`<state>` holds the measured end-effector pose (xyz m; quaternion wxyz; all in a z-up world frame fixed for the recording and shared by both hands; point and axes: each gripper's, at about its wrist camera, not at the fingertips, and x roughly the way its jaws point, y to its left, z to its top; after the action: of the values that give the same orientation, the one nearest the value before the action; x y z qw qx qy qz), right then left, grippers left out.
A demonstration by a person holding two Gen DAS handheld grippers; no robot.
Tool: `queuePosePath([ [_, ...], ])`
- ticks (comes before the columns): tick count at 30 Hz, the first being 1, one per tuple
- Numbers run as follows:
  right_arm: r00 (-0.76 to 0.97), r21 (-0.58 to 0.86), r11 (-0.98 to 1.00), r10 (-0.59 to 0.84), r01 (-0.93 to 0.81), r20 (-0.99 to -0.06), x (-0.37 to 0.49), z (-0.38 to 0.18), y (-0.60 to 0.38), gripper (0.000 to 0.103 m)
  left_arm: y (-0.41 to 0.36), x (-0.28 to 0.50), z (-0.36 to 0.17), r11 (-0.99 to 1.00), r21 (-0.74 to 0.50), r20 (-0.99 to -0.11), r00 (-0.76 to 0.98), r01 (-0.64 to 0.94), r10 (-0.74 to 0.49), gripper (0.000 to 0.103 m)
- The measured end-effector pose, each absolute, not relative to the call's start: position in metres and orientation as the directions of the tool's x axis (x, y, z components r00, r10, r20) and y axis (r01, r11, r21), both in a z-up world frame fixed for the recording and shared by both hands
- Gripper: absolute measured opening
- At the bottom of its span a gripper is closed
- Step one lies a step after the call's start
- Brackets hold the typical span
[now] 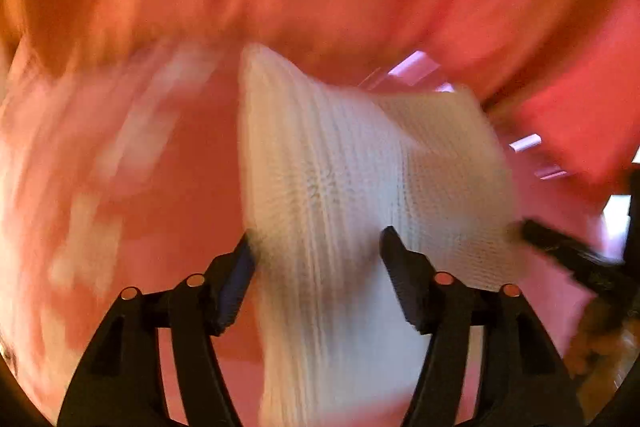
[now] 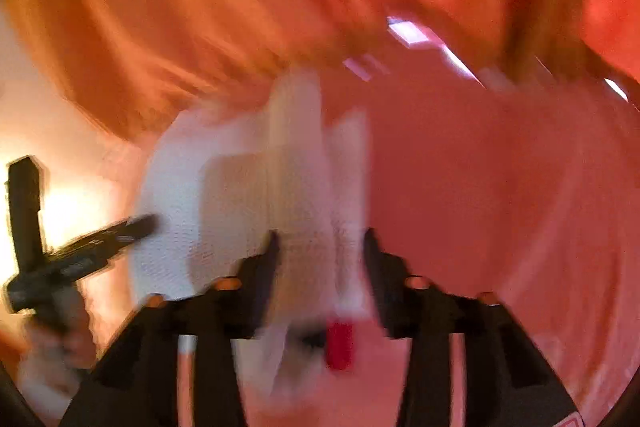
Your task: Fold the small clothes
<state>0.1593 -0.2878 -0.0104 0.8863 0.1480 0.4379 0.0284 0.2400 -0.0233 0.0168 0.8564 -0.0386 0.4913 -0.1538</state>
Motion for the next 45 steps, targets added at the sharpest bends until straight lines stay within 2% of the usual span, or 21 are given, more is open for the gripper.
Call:
queuePosePath([
  [2,0.63,0.347,0.935,0.226,0.074,-0.743,0.151,-0.018,-0.298,0.016,-0.021,0.235,-0.003,0.97,-0.119,-0.86,0.466,0.213,-0.208,0.054],
  [3,0.636,0.348,0.936,0.234,0.057,-0.736,0.148,-0.011,-0.296,0.01,-0.019,0.228,0.003,0.969,-0.094,-0.859,0.474,0.226,-0.194,0.054],
  [4,0.646,0.341,0.94,0.242,0.03,-0.724,0.146,-0.004,-0.291,0.01,-0.019,0.217,0.013,0.965,-0.083,-0.842,0.501,0.248,-0.201,0.056],
  [5,0.664,0.331,0.943,0.262,-0.023,-0.7,0.143,0.008,-0.281,0.009,-0.02,0.206,0.022,0.96,-0.091,-0.814,0.536,0.265,-0.225,0.062],
  [7,0.665,0.324,0.94,0.311,-0.109,-0.678,0.141,0.02,-0.261,0.009,-0.02,0.198,0.032,0.955,-0.12,-0.773,0.579,0.27,-0.261,0.066],
  [9,0.628,0.346,0.922,0.375,-0.175,-0.682,0.15,0.014,-0.241,0.004,-0.026,0.197,0.028,0.951,-0.139,-0.776,0.567,0.275,-0.277,0.066],
  [12,0.552,0.279,0.939,0.344,-0.201,-0.76,0.161,-0.021,-0.219,0.001,-0.044,0.197,0.01,0.949,-0.088,-0.797,0.55,0.304,-0.25,0.066],
  [13,0.533,0.192,0.969,0.245,-0.154,-0.81,0.17,-0.041,-0.222,0.0,-0.046,0.192,0.011,0.951,-0.061,-0.802,0.552,0.304,-0.228,0.066],
  [14,0.509,0.158,0.981,0.196,-0.116,-0.838,0.174,-0.054,-0.228,0.0,-0.047,0.19,0.008,0.953,-0.036,-0.808,0.552,0.302,-0.206,0.066],
  [15,0.487,0.205,0.975,0.221,-0.087,-0.845,0.177,-0.065,-0.238,0.0,-0.047,0.194,0.0,0.957,-0.021,-0.821,0.541,0.291,-0.183,0.066],
  [17,0.497,0.251,0.965,0.255,-0.076,-0.83,0.176,-0.053,-0.239,0.0,-0.043,0.203,-0.008,0.962,-0.028,-0.834,0.524,0.273,-0.172,0.066],
  [20,0.561,0.195,0.973,0.233,-0.128,-0.795,0.164,-0.032,-0.224,0.0,-0.038,0.206,-0.008,0.966,-0.033,-0.828,0.534,0.255,-0.17,0.066],
  [23,0.476,0.136,0.986,0.163,-0.092,-0.864,0.172,-0.066,-0.217,0.0,-0.04,0.205,-0.004,0.966,-0.022,-0.813,0.558,0.257,-0.167,0.066],
  [26,0.466,0.166,0.984,0.177,-0.066,-0.867,0.168,-0.072,-0.218,0.0,-0.041,0.201,-0.003,0.966,-0.002,-0.804,0.574,0.257,-0.155,0.066],
  [30,0.557,0.215,0.974,0.215,-0.066,-0.802,0.145,-0.034,-0.218,0.0,-0.038,0.184,0.01,0.963,0.001,-0.774,0.61,0.27,-0.17,0.066],
  [34,0.691,0.098,0.995,0.085,-0.021,-0.718,0.112,-0.001,-0.215,0.002,-0.032,0.161,0.019,0.966,-0.054,-0.735,0.644,0.254,-0.21,0.075],
  [36,0.718,0.077,0.997,0.052,0.002,-0.694,0.1,0.003,-0.216,0.006,-0.031,0.148,0.021,0.965,-0.053,-0.722,0.658,0.256,-0.214,0.075],
  [40,0.746,0.089,0.996,0.035,0.032,-0.665,0.077,-0.005,-0.22,0.006,-0.031,0.124,0.021,0.971,0.011,-0.677,0.717,0.238,-0.168,0.08],
  [45,0.753,0.037,0.996,-0.04,0.085,-0.657,0.05,-0.019,-0.218,0.007,-0.022,0.099,0.016,0.976,0.048,-0.642,0.755,0.213,-0.134,0.08],
])
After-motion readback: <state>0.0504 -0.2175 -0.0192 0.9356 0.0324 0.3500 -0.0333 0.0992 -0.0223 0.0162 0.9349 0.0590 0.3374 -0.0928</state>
